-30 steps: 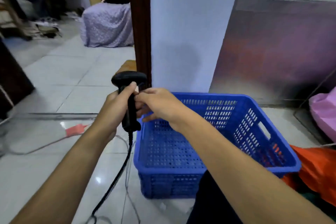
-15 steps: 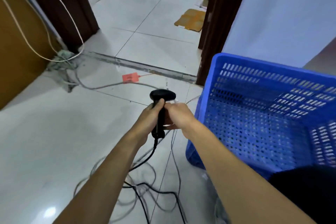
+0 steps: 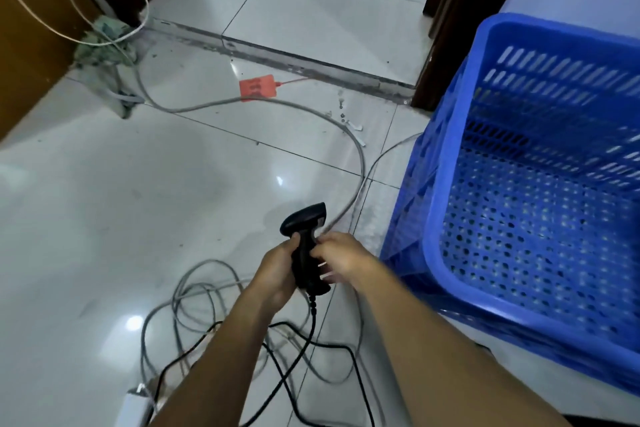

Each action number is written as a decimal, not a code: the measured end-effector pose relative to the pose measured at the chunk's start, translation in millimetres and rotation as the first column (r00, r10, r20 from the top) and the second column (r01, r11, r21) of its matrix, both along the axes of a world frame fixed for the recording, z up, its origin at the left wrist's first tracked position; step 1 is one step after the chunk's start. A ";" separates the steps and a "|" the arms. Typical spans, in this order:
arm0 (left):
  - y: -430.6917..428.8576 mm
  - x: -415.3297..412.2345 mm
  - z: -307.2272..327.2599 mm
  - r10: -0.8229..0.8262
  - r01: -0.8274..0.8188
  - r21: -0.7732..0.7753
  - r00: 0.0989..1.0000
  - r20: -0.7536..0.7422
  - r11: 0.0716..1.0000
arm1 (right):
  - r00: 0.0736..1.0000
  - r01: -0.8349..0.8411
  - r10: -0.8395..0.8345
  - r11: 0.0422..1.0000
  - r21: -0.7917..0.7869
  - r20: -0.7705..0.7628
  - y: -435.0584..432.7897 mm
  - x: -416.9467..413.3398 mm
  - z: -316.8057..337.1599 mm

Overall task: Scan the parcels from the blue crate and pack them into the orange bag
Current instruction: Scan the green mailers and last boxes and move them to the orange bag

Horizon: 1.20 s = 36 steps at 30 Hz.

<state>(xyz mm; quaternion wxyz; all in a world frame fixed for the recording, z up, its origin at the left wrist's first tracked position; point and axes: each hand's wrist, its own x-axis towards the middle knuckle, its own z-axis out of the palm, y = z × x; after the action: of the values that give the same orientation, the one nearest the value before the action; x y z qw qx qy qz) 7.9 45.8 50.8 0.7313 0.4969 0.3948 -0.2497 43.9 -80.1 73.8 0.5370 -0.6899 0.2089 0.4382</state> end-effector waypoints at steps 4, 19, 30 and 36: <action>-1.8 -9.6 -39.9 0.011 -0.010 0.070 1.000 -0.013 0.997 | 0.998 0.045 -0.049 0.996 -0.083 -0.046 3.0 -5.6 -34.8; -16.0 -22.1 -76.1 -0.204 0.174 0.448 0.979 0.018 0.877 | 0.949 0.224 -0.228 0.974 -0.046 -0.216 -1.8 -30.8 -68.0; -11.7 -10.2 -71.4 -0.330 0.295 0.506 0.944 -0.022 0.810 | 0.978 0.149 -0.157 0.987 -0.065 -0.141 -34.1 -34.6 -47.0; -15.4 -13.9 -80.8 -0.216 0.184 0.413 0.976 0.030 0.892 | 0.995 0.031 -0.039 0.995 -0.093 -0.089 -28.6 -36.2 -53.9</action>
<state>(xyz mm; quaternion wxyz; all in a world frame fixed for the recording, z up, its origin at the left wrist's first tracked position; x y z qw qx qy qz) -6.0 30.4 -30.0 0.5965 0.6852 0.3571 -0.2170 7.7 -108.7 19.9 0.5024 -0.6894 0.2651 0.4494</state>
